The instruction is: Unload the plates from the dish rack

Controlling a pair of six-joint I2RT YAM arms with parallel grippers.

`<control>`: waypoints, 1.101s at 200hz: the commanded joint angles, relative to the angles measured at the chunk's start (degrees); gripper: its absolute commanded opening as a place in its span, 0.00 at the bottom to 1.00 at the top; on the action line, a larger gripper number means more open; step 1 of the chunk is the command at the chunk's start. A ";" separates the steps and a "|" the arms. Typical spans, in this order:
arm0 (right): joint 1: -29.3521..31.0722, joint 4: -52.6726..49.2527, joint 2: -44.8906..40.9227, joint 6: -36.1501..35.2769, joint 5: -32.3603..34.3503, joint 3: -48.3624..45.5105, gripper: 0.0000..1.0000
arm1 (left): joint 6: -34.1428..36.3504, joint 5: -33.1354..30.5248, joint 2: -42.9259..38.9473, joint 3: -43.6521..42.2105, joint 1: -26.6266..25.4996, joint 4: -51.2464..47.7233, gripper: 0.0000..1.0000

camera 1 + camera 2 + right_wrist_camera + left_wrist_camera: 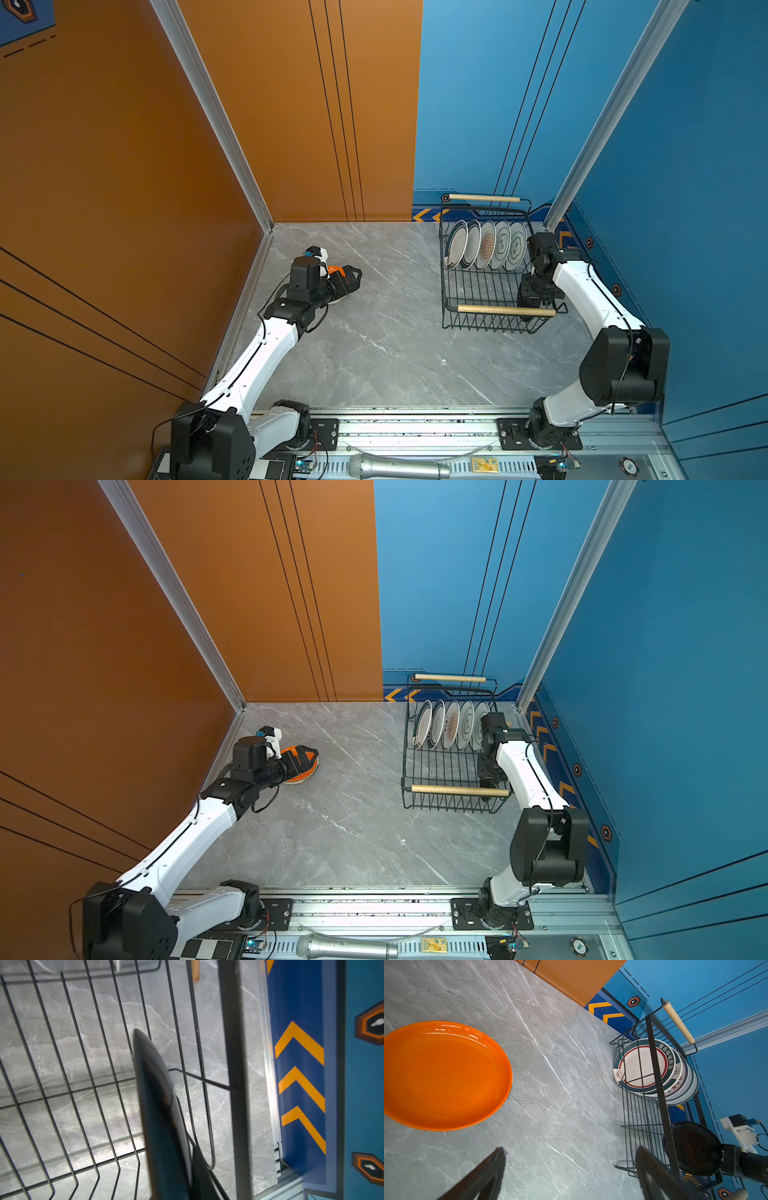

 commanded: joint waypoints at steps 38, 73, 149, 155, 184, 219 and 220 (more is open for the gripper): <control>2.78 -5.28 -7.29 -1.02 12.57 11.66 0.00 | 8.25 0.83 -4.77 -0.14 0.12 2.36 0.98; 7.39 5.79 -14.33 -2.90 15.76 12.63 0.00 | 9.59 -5.92 -8.05 -1.53 -0.03 1.80 0.98; 11.50 44.72 -34.60 15.88 1.18 -8.73 0.00 | 6.96 -2.40 -6.64 -1.04 -0.32 4.42 0.98; 11.52 45.92 -34.92 18.87 -0.06 -9.72 0.00 | 6.71 -2.05 -6.57 -1.06 -0.42 4.87 0.98; 11.76 52.26 -34.56 32.46 -9.56 -14.13 0.00 | 5.60 -1.95 -6.39 -1.31 -1.26 6.16 0.98; 13.60 52.53 -33.54 36.01 -11.67 -15.42 0.00 | 4.67 -2.23 -6.05 -1.99 -1.49 7.20 0.98; 13.63 52.49 -33.50 36.01 -11.69 -15.41 0.00 | 4.62 -2.21 -6.04 -2.03 -1.48 7.29 0.98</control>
